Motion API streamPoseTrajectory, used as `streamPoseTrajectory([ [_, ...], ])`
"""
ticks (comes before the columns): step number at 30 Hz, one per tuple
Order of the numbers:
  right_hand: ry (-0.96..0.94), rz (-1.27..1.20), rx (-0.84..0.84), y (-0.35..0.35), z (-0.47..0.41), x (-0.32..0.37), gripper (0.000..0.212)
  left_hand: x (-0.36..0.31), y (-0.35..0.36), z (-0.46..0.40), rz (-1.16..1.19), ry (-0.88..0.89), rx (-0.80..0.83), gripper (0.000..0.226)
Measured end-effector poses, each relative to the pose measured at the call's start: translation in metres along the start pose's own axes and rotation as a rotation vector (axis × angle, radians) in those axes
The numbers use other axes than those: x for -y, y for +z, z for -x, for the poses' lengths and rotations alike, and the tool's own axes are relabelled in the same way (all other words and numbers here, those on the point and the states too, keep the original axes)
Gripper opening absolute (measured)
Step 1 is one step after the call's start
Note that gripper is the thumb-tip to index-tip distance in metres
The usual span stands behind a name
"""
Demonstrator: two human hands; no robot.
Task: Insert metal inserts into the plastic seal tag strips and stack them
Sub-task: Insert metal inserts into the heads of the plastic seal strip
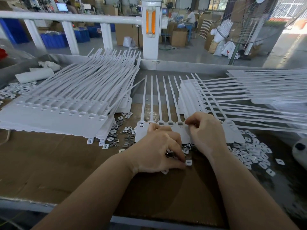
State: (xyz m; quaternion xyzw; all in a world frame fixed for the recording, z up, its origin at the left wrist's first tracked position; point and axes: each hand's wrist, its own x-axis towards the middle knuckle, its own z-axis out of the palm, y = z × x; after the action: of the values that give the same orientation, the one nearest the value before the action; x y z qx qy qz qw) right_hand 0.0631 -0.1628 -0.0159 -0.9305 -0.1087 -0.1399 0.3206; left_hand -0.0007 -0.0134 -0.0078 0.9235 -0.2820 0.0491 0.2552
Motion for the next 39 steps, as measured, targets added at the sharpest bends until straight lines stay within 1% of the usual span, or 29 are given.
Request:
streamPoseTrajectory([
  [2, 0.0, 0.002, 0.002, 0.0, 0.0, 0.0, 0.017, 0.002, 0.0, 0.0, 0.024, -0.001, -0.029, 0.012],
  [4, -0.006, 0.0, 0.002, 0.0, 0.0, 0.001, 0.016, 0.006, -0.003, 0.0, 0.143, -0.041, -0.117, 0.007],
  [6, -0.009, -0.001, 0.001, 0.0, 0.001, 0.001, 0.015, 0.011, -0.007, 0.0, 0.272, -0.132, -0.23, 0.005],
  [10, -0.004, 0.003, 0.008, 0.0, 0.001, 0.001, 0.016, 0.024, -0.011, 0.001, 0.423, -0.336, -0.459, 0.009],
  [12, -0.006, 0.002, 0.004, 0.0, 0.001, 0.001, 0.016, 0.03, -0.013, 0.001, 0.522, -0.386, -0.564, 0.01],
  [14, -0.012, 0.001, -0.005, 0.0, 0.001, 0.001, 0.015, 0.033, -0.014, 0.001, 0.596, -0.408, -0.627, 0.008],
  [19, -0.018, 0.004, -0.009, 0.001, 0.001, 0.001, 0.016, 0.037, -0.013, 0.002, 0.7, -0.415, -0.674, 0.013],
  [30, -0.008, 0.013, 0.002, 0.001, 0.001, 0.0, 0.016, 0.038, -0.013, 0.003, 0.69, -0.444, -0.65, 0.021],
  [39, -0.013, 0.017, -0.002, 0.002, 0.001, -0.001, 0.014, 0.04, -0.013, 0.003, 0.659, -0.487, -0.709, 0.012],
])
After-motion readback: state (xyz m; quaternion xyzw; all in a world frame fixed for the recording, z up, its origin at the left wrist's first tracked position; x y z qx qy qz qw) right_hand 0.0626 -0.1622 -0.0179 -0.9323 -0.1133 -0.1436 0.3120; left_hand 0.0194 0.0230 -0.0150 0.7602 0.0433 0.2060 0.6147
